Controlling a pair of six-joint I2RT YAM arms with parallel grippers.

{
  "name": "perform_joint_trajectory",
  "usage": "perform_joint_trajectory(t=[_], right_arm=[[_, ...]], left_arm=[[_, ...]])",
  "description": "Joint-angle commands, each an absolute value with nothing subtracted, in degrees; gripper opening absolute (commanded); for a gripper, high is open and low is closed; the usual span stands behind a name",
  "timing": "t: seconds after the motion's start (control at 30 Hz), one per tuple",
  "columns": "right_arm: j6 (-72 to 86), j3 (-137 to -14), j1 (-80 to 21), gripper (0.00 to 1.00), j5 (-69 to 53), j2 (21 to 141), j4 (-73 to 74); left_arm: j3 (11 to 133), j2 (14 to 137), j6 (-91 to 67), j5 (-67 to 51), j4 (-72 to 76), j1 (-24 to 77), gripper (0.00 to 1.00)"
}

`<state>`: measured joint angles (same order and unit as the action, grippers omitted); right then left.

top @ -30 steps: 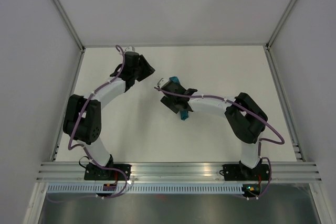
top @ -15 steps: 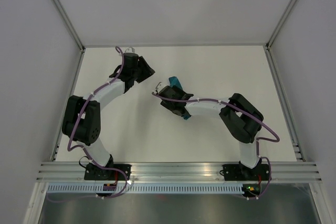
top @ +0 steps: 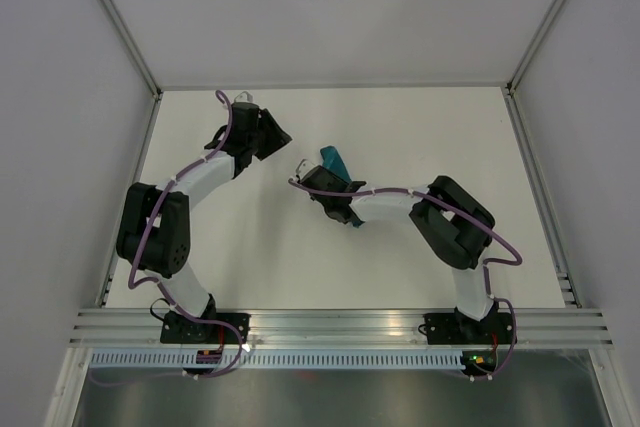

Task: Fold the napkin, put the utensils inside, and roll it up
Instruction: Roll the napkin with the utensil

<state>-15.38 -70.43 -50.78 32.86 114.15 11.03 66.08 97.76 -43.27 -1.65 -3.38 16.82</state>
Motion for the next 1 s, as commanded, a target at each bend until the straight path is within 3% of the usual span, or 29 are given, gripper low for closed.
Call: perform_joint_trajectory(t=[0.0, 0.2, 0.3, 0.7, 0.97], right_arm=[[-16.26, -69.61, -49.84, 0.41, 33.23, 114.26, 10.55], [-12.14, -69.52, -45.1, 0.27, 22.26, 111.8, 12.48], [-9.07, -69.78, -40.09, 0.24, 10.23, 110.48, 13.88], [-2.38, -77.41, -21.1, 0.22, -35.37, 115.48, 22.05], [3.07, -82.44, -13.36, 0.22, -51.93, 123.74, 26.72]], left_arm=[[65.66, 95.45, -43.24, -3.34, -3.43, 16.52, 0.54], [64.6, 96.15, -43.86, -4.04, -2.38, 16.52, 0.54], [63.81, 96.5, -44.47, -4.31, -1.67, 16.52, 0.54], [60.91, 99.31, -47.11, -5.27, 2.37, 17.58, 0.52], [60.56, 100.72, -47.72, -4.84, 3.08, 18.98, 0.52]])
